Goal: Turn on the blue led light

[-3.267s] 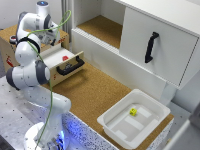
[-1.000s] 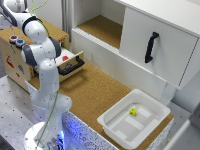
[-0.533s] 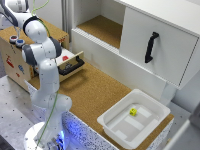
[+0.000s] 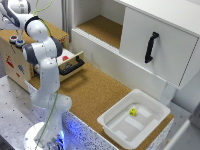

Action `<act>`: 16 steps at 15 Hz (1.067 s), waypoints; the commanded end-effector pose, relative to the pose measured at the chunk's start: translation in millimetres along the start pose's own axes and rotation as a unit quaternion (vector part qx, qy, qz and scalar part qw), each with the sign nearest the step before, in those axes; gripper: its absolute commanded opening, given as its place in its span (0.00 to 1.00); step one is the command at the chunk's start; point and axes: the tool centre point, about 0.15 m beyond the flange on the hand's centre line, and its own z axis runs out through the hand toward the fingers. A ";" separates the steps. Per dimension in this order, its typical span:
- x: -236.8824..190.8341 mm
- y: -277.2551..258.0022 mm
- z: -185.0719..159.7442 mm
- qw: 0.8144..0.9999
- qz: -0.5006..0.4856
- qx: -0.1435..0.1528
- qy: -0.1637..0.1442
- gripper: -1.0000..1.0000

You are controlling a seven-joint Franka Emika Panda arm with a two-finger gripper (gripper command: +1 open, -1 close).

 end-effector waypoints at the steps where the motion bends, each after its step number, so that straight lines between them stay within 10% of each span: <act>1: -12.9 1.4 -50.9 0.997 -0.007 -0.051 0.052 0.00; 2: -17.4 2.6 -69.7 0.995 -0.010 -0.079 0.061 1.00; 16: -53.2 78.2 -44.3 0.981 0.132 -0.063 0.127 1.00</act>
